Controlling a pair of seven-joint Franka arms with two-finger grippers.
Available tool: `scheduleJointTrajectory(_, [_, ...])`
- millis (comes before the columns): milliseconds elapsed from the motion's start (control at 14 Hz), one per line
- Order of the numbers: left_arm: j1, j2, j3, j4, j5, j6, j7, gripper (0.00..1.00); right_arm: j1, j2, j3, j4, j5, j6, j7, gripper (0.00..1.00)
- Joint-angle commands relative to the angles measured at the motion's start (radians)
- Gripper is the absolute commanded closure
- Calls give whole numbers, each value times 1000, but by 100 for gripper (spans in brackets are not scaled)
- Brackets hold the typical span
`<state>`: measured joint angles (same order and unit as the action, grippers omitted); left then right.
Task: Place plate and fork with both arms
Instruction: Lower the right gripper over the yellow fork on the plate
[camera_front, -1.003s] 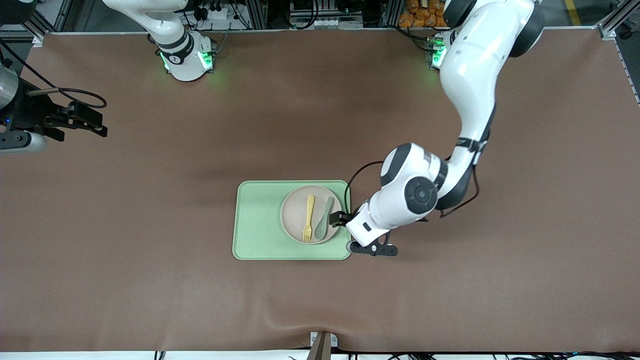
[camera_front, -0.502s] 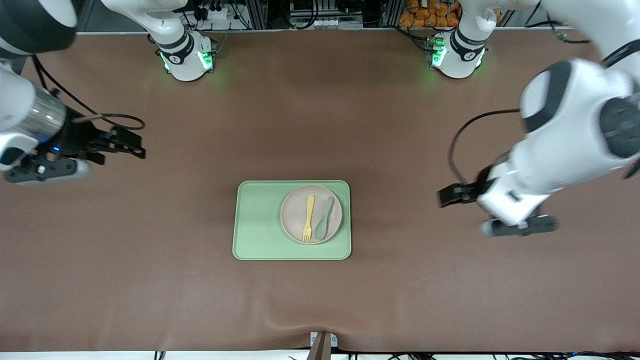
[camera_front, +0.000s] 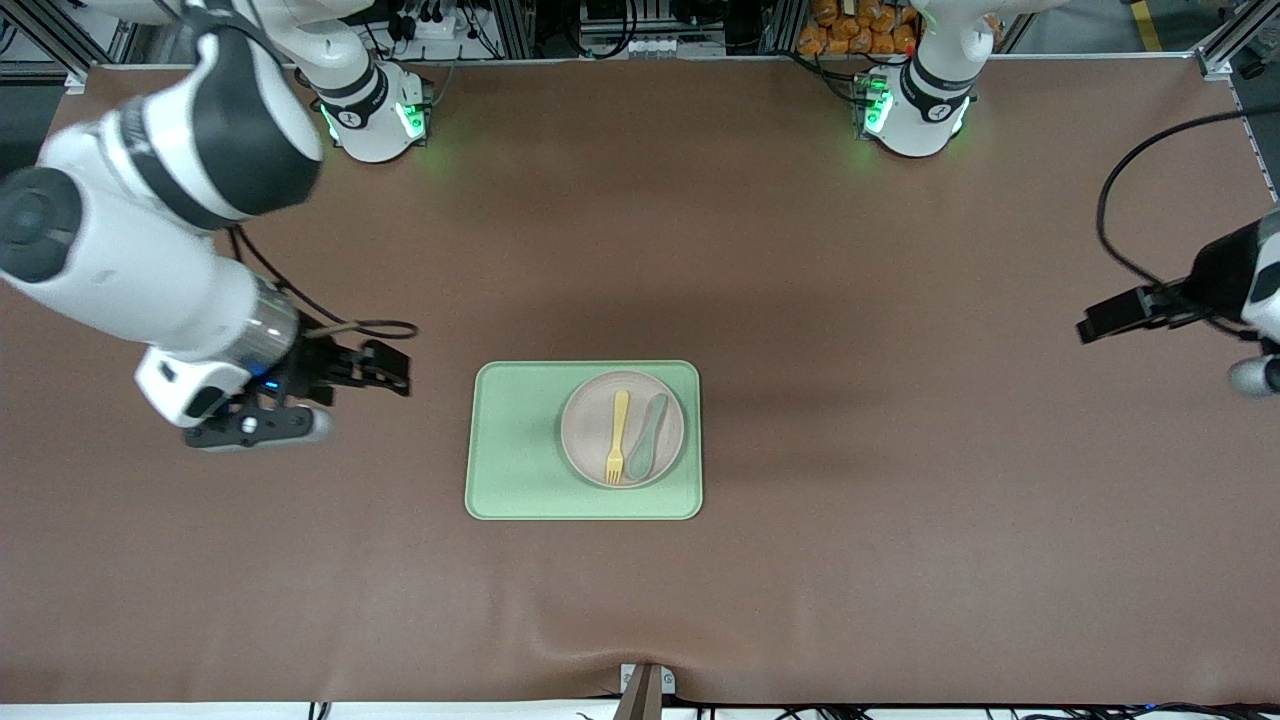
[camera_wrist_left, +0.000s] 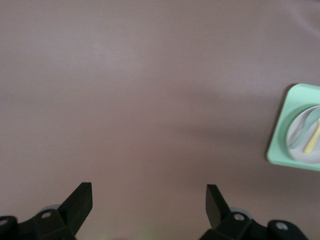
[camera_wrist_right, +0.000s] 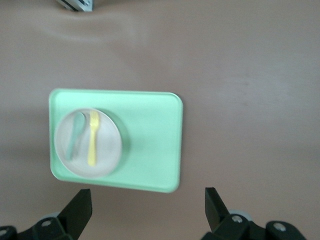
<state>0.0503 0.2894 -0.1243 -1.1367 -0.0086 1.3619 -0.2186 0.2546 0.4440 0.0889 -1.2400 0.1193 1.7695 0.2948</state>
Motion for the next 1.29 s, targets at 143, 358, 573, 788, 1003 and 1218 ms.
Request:
scheduleJointTrajectory(143, [85, -214, -17, -346, 19, 211, 91, 0, 121, 223, -17, 189, -50, 19, 127, 0])
scheduleJointTrajectory(358, [80, -239, -17, -405, 21, 279, 87, 0, 186, 333, -18, 240, -128, 80, 211, 0])
scheduleJointTrajectory(573, [72, -230, -18, -376, 21, 278, 71, 0, 215, 416, -21, 272, -136, 146, 214, 0])
scheduleJointTrajectory(788, [75, -237, -18, -367, 19, 276, 79, 0, 230, 458, -28, 272, -136, 214, 216, 3])
scheduleJointTrajectory(1003, [77, -246, -20, -382, 15, 250, 85, 0, 259, 484, -31, 267, -136, 219, 260, 9])
scheduleJointTrajectory(1218, [79, -271, -20, -394, 7, 249, 90, 0, 290, 516, -32, 263, -139, 222, 285, 15])
